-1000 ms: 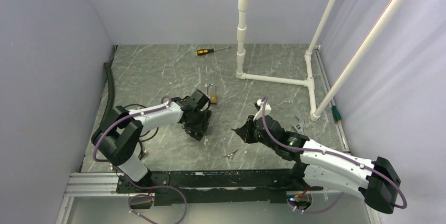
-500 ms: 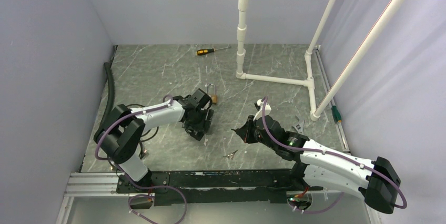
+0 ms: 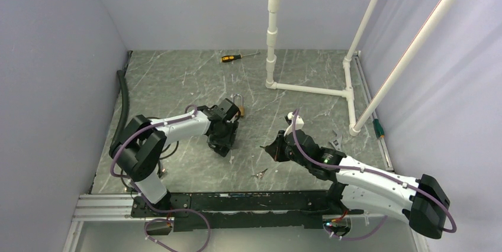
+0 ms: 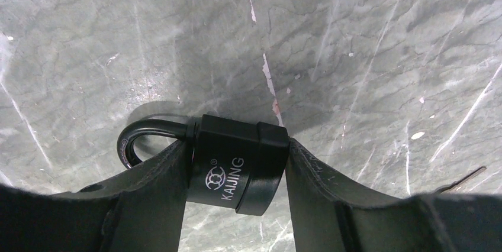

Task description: Unlock with the key

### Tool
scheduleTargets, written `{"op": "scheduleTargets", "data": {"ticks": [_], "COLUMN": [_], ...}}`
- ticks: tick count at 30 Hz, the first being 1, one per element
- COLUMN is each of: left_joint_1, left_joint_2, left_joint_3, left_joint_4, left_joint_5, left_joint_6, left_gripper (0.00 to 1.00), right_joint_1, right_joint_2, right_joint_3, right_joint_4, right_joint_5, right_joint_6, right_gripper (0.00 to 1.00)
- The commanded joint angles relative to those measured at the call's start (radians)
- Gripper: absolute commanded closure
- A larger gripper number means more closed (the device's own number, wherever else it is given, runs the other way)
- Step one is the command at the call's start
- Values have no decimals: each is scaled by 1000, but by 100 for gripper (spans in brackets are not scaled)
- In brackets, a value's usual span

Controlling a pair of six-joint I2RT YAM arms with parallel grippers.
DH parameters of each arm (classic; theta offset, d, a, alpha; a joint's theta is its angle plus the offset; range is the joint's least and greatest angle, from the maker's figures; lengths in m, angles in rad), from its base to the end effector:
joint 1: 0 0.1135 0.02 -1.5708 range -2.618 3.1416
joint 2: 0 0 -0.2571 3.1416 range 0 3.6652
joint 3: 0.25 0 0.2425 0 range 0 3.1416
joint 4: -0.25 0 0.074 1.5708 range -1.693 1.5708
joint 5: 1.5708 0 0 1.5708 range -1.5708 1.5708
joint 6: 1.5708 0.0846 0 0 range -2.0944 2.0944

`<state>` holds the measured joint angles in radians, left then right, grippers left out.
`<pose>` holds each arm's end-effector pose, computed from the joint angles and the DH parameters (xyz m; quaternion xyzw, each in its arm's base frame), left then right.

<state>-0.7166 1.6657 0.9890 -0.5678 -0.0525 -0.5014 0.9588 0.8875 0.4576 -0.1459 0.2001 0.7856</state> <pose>0.2411 -0.2042 0.1190 0.1017 0.9811 -0.0716 0.1480 0.1447 0.1769 0.1840 -0.0281 0.8752 0.3072 0.3726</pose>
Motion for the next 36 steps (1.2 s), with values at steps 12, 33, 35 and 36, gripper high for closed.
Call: {"op": "scheduleTargets", "data": {"ticks": [12, 33, 35, 36], "left_joint_1": [-14, -15, -14, -14], "left_joint_2": [-305, -866, -887, -898], "left_joint_3": [-97, -311, -308, -310], "left_joint_4": [162, 580, 596, 607], "left_joint_5": [118, 278, 282, 284], "left_joint_6": [33, -134, -147, -154], "left_gripper": [88, 94, 97, 99], "right_joint_1": [1, 97, 135, 154], "right_joint_2": [-32, -145, -149, -152], "right_joint_3": [52, 181, 189, 189], "right_joint_4": [12, 230, 246, 258], "right_joint_5": [15, -169, -139, -126], "right_joint_6": [-38, -223, -248, -260], "right_gripper": [100, 100, 100, 100]}}
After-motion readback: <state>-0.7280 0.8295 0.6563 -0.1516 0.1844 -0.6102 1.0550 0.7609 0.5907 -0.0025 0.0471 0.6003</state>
